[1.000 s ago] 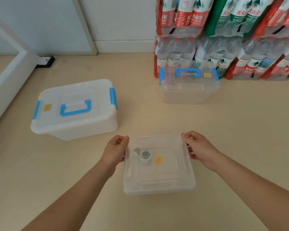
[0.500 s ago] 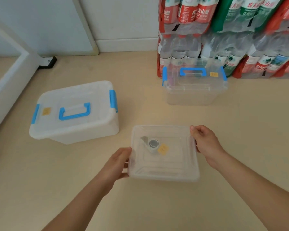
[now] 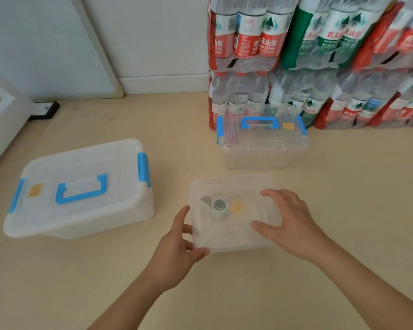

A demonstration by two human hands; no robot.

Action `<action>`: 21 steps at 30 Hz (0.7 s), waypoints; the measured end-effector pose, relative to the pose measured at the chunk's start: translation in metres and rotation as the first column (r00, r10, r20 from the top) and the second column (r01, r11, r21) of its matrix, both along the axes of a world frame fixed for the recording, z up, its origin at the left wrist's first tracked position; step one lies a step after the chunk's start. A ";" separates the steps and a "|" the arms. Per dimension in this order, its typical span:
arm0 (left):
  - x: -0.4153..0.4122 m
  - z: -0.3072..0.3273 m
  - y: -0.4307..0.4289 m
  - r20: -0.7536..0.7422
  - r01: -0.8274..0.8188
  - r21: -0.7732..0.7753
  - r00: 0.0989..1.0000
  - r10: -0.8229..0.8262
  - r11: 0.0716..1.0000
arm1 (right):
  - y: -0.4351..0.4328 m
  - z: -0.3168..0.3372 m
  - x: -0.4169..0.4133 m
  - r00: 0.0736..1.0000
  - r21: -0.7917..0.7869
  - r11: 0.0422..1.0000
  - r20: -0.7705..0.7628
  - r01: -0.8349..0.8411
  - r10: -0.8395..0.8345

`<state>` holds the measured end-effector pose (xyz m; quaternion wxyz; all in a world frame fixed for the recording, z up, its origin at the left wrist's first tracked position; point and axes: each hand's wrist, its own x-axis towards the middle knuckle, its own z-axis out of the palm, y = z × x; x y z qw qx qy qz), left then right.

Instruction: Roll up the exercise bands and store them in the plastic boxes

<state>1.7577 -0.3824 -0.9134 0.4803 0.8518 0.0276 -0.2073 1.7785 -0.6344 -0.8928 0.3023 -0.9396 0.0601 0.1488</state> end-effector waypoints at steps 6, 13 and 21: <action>0.046 -0.007 -0.046 -0.006 -0.074 -0.076 0.997 0.074 0.994 | -0.021 0.002 -0.009 0.992 -0.227 0.967 -0.071 -0.116 0.102; 0.055 -0.007 -0.070 0.020 0.018 -0.082 1.000 -0.017 0.996 | -0.042 0.003 0.006 0.998 -0.328 0.943 0.007 -0.064 0.070; 0.052 0.007 -0.061 0.111 0.017 0.017 0.994 -0.019 1.000 | -0.057 0.000 0.012 0.994 -0.402 0.909 -0.026 -0.109 0.107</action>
